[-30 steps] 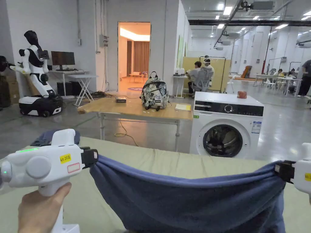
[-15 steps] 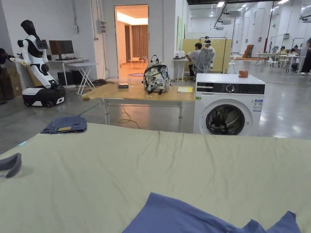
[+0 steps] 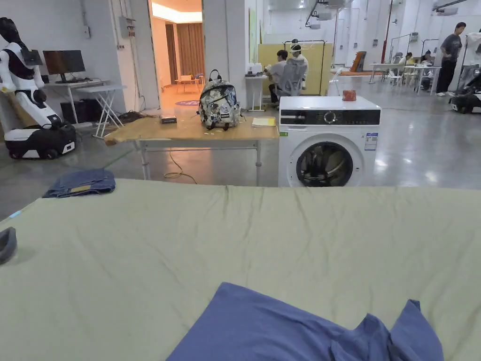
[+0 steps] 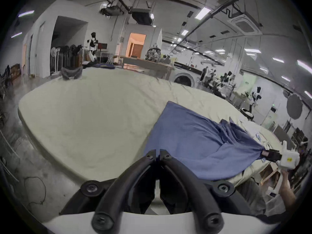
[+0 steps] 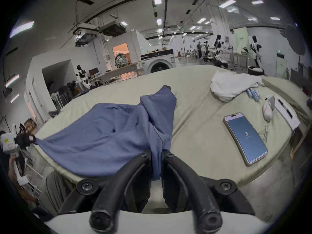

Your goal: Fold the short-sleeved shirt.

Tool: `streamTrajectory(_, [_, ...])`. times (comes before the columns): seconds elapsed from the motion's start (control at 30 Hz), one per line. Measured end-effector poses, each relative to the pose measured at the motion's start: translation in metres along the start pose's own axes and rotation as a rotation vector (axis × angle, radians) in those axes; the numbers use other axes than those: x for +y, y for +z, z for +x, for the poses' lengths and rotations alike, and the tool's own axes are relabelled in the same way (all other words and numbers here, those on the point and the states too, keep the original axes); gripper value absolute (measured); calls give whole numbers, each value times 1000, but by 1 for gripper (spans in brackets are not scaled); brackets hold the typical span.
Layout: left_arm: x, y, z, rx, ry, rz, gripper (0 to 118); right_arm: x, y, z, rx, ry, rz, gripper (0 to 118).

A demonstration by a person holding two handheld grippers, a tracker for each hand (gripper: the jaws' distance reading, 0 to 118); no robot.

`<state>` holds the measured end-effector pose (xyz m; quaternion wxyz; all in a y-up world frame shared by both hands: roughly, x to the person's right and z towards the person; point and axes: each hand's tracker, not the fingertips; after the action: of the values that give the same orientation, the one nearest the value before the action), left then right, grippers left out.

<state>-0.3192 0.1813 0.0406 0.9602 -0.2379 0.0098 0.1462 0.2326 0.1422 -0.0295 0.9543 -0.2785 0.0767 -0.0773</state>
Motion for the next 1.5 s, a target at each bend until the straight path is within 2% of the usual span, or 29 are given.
streamTrajectory(0.07, [4, 1, 3, -40, 10, 26, 0, -1, 2, 1, 4, -4, -4, 9])
streamTrajectory(0.27, [9, -1, 15, -21, -42, 30, 0, -7, 5, 20, 21, -121, 7, 9])
streamTrajectory(0.43, [7, 8, 13, -18, -19, 32, 0, -12, 21, 33, -22, -135, 14, 9])
streamTrajectory(0.53, [4, 16, 17, 15, -80, 35, 0, -13, 39, 42, -59, -158, 34, 9])
streamTrajectory(0.63, [7, 23, 29, -21, -179, 35, 0, -3, 57, 42, -78, -148, 77, 9])
streamTrajectory(0.7, [9, 26, 39, 18, -212, 47, 0, 8, 66, 37, -60, -133, 117, 9])
streamTrajectory(0.8, [14, 27, 47, -54, -174, 64, 0, 23, 71, 24, -27, -109, 154, 9])
streamTrajectory(0.93, [12, 13, 54, 28, -169, 0, 0, 35, 63, 5, 32, -83, 146, 8])
streamTrajectory(1.1, [9, 23, 38, 44, -114, 16, 0, 30, 52, -10, 32, -24, 132, 4])
streamTrajectory(1.17, [10, 29, 33, 89, -122, 34, 11, 28, 49, -11, 44, -23, 126, 4])
streamTrajectory(1.23, [12, 38, 25, 99, -104, 58, 30, 27, 47, -14, 48, -15, 127, 7])
streamTrajectory(1.27, [15, 41, 21, 106, -90, 60, 44, 27, 47, -15, 52, -10, 132, 17])
streamTrajectory(1.3, [17, 45, 19, 113, -79, 72, 49, 28, 47, -17, 56, -8, 134, 25])
streamTrajectory(1.33, [17, 49, 14, 133, -67, 115, 51, 30, 47, -18, 64, -6, 136, 32])
streamTrajectory(1.5, [33, 74, 26, 103, -111, 229, 53, 45, 54, -33, 94, 36, 173, 32])
